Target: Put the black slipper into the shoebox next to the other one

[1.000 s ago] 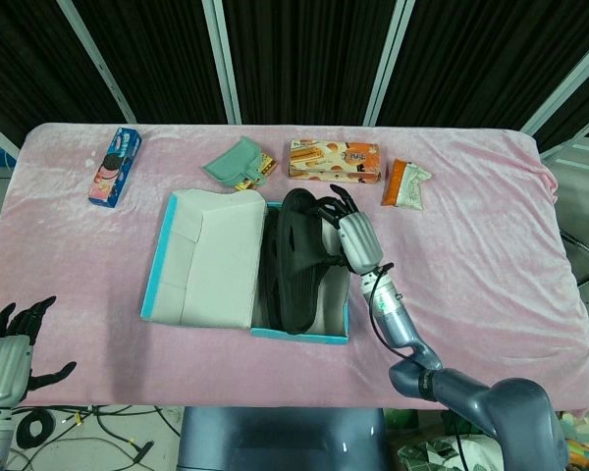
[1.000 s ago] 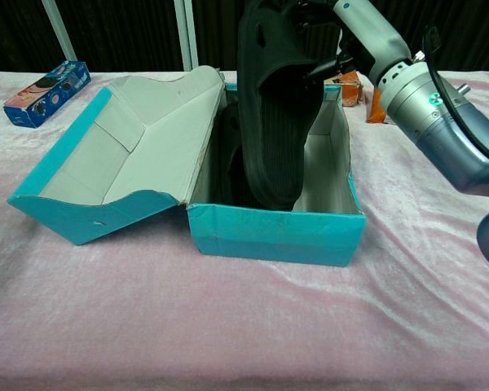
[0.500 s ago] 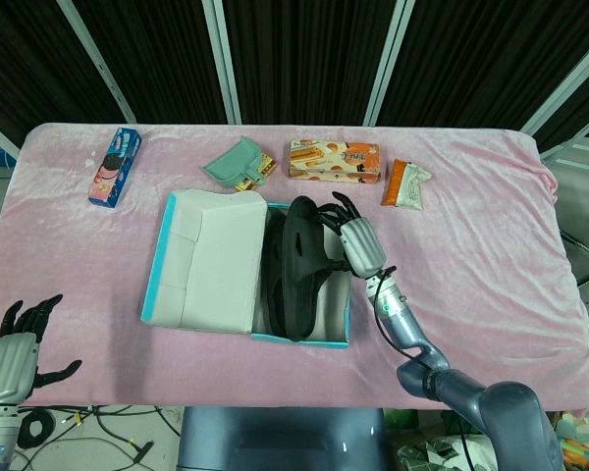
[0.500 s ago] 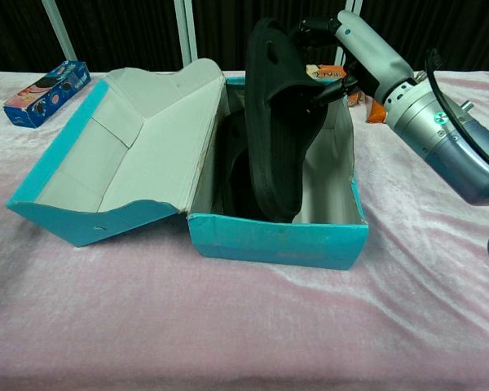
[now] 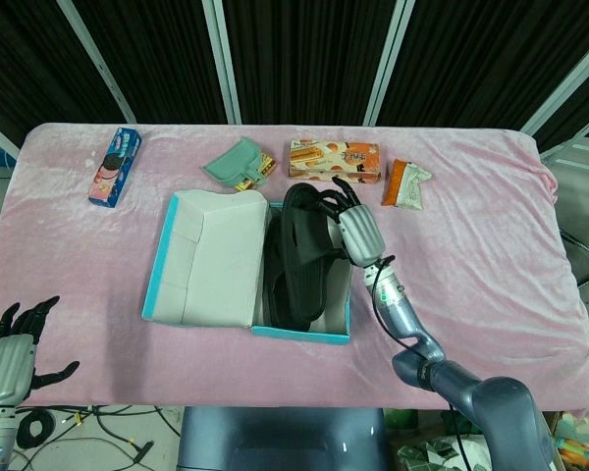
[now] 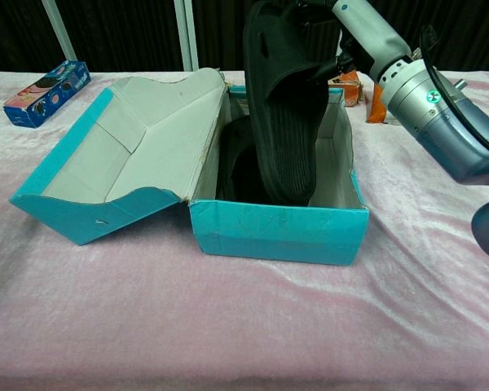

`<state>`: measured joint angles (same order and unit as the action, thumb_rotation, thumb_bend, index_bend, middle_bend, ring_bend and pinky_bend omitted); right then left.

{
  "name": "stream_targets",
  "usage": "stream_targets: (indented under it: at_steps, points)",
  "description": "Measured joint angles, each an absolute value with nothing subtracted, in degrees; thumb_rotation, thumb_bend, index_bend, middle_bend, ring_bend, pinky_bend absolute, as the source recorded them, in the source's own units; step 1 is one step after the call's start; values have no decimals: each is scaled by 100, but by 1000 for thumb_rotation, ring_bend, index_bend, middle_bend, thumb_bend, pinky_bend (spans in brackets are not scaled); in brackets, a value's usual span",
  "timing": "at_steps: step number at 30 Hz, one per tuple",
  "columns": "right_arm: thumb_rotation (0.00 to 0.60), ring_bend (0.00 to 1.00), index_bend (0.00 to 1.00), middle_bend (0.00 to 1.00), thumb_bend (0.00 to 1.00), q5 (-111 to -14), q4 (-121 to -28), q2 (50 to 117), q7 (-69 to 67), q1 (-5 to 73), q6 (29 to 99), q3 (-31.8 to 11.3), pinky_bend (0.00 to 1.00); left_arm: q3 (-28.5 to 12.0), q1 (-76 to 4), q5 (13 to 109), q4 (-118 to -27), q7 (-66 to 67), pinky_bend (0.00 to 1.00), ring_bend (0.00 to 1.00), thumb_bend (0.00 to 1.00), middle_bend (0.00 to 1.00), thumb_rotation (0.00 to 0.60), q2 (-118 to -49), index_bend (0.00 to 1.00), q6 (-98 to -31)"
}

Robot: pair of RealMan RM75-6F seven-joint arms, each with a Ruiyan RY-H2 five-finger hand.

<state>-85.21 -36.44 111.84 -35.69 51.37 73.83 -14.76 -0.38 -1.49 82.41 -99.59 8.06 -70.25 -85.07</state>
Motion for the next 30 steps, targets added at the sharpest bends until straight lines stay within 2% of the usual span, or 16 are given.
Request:
stream_targets:
  at_steps: [13,23,26,28,30]
  points:
    - [600,248,575,508,49,-8608,-3352,11247,-3866,4937,7303,-1165,99,-70,-183,8255,-10019,871,0,155,0,154,600,-7000,99,-8487]
    - [600,176,568,445,17,-8719,-3954,10861,-3838,4921,6692,-874,95,-71,-166,8250,-10019,849,0,155,0,154,600,-6987,99,-8506]
    - [600,131,494,384,15,-8702,-4264,10664,-3760,4939,6456,-837,90,-76,-165,8247,-10010,835,0,155,0,154,600,-6989,99,-8508]
    - [600,90,399,312,15,-8675,-4477,10535,-3697,4949,6315,-828,86,-76,-164,8244,-9999,829,0,156,0,154,600,-6992,99,-8505]
    - [600,36,260,206,15,-8633,-4728,10376,-3611,4960,6147,-823,82,-76,-164,8243,-9992,823,0,155,0,154,600,-6995,99,-8502]
